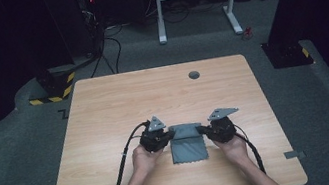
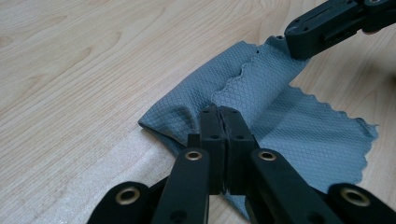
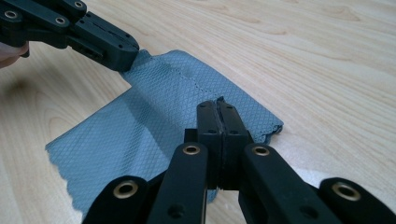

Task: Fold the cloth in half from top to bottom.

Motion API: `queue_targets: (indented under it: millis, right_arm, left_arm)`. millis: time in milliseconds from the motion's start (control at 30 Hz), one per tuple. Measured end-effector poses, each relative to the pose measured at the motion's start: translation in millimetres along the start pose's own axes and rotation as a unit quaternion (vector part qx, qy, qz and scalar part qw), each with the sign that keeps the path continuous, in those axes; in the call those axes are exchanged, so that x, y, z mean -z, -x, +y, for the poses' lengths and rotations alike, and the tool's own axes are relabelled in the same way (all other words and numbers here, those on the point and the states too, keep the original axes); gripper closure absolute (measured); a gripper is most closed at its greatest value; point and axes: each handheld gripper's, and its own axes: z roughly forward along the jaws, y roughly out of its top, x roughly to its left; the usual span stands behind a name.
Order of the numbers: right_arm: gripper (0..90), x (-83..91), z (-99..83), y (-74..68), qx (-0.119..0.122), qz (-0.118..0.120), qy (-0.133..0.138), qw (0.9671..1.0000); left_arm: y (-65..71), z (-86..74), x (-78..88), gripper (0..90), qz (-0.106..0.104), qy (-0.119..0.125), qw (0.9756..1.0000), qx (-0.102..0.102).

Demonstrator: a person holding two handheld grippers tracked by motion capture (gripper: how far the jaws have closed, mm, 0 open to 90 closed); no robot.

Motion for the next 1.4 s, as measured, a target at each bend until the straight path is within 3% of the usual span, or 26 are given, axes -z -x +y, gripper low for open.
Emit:
queue_targets:
  millis: [567,1400]
  right_arm:
    - [90.0,4.9,-10.3,-9.9,0.016,-0.002,-0.004,0.9999]
    - [90.0,9.7,-23.5,-21.8,0.029,0.003,-0.005,0.9996]
  left_arm:
    - [12.5,-6.7,4.5,88.6,0.001,-0.005,0.9997,-0.022]
    - [24.0,-18.1,9.7,88.6,-0.006,-0.005,0.9996,-0.027]
